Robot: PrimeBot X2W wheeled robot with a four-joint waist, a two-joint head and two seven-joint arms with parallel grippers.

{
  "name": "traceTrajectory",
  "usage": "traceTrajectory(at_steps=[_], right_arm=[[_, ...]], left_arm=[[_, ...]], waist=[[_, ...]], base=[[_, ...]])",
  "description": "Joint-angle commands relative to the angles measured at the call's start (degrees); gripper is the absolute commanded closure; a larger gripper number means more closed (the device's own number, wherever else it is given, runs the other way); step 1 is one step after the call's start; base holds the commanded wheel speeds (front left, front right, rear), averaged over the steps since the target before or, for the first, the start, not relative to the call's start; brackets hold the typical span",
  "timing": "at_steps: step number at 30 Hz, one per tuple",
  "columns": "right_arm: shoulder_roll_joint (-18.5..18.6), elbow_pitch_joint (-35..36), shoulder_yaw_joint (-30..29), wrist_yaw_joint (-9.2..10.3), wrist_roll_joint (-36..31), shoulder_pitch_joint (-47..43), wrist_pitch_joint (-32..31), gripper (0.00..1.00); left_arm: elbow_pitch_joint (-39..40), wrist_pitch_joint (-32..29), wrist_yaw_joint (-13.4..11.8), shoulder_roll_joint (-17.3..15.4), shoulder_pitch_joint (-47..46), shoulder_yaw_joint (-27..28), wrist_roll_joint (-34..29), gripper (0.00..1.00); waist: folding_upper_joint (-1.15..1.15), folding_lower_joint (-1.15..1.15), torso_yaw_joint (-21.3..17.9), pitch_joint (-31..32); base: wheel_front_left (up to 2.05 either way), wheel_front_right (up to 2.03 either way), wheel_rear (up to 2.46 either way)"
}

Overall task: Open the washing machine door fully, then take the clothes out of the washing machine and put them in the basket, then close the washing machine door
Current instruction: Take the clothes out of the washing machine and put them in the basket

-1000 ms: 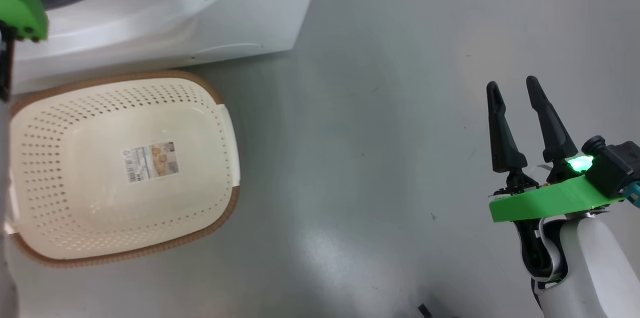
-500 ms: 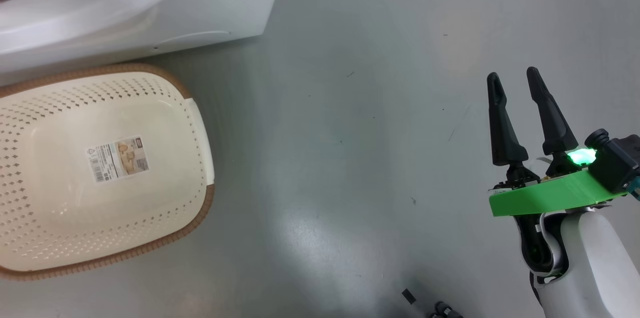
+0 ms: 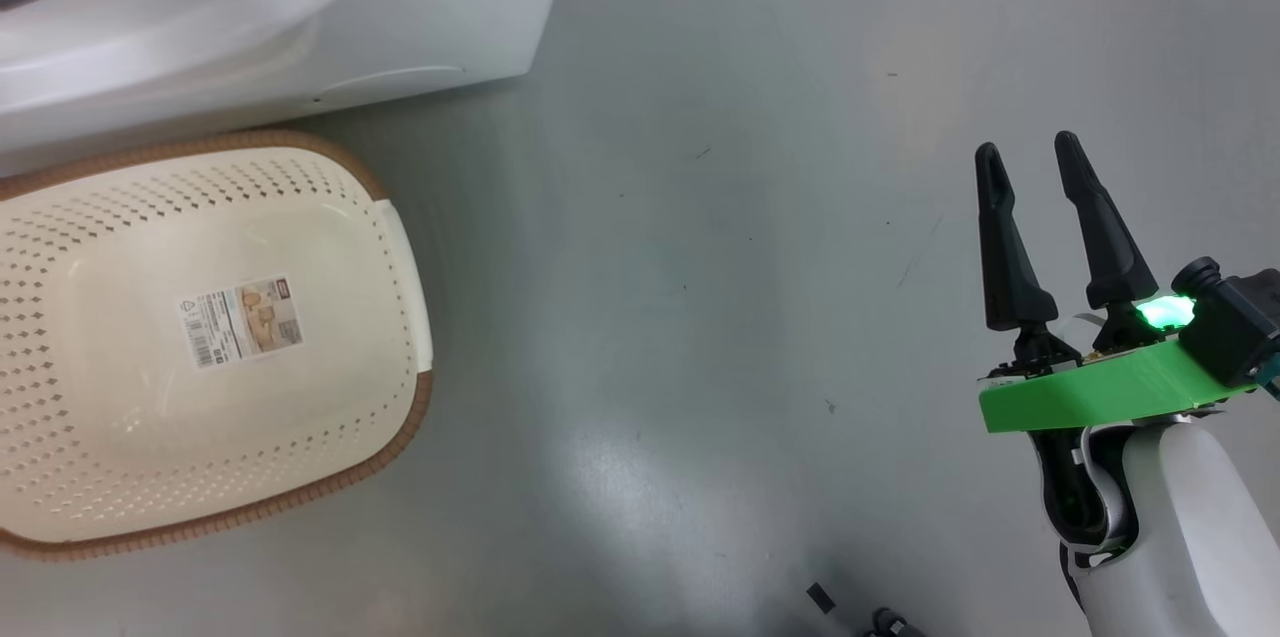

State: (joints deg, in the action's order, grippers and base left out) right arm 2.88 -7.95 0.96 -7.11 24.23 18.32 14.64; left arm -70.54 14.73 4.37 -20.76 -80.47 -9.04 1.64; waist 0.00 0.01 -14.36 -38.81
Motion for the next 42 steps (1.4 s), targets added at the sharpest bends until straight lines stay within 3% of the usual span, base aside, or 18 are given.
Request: traceTrajectory(at_steps=[1,11,19,42], right_arm=[[0.0,1.5,1.1,-0.37,0.0,-0.3,0.4,0.0],[0.0,1.6,0.1,-0.37,-1.0,-0.4,0.4,0.0],[0.0,1.6,-0.8,-0.37,-2.1,-1.1,0.4,0.0],[0.0,2.0,-4.2,-0.37,-4.4,-4.1,0.4,0.0]], left_arm=[[1.9,0.3,-0.8,-2.5,-0.4,0.6,0.6,1.0],[12.6,0.3,-1.4,-0.1,6.2,4.4,5.4,1.0],[25.2,0.3,-1.7,2.7,15.7,10.8,9.1,1.0],[55.5,0.3,3.0,13.7,36.2,23.7,8.1,1.0]], waist=[[0.0,-0.01,0.2,0.1],[0.0,-0.01,2.4,1.8],[0.0,-0.01,4.5,3.9],[0.0,-0.01,9.1,7.6]], base=[[0.0,0.0,0.0],[0.0,0.0,0.0],[0.0,0.0,0.0],[0.0,0.0,0.0]])
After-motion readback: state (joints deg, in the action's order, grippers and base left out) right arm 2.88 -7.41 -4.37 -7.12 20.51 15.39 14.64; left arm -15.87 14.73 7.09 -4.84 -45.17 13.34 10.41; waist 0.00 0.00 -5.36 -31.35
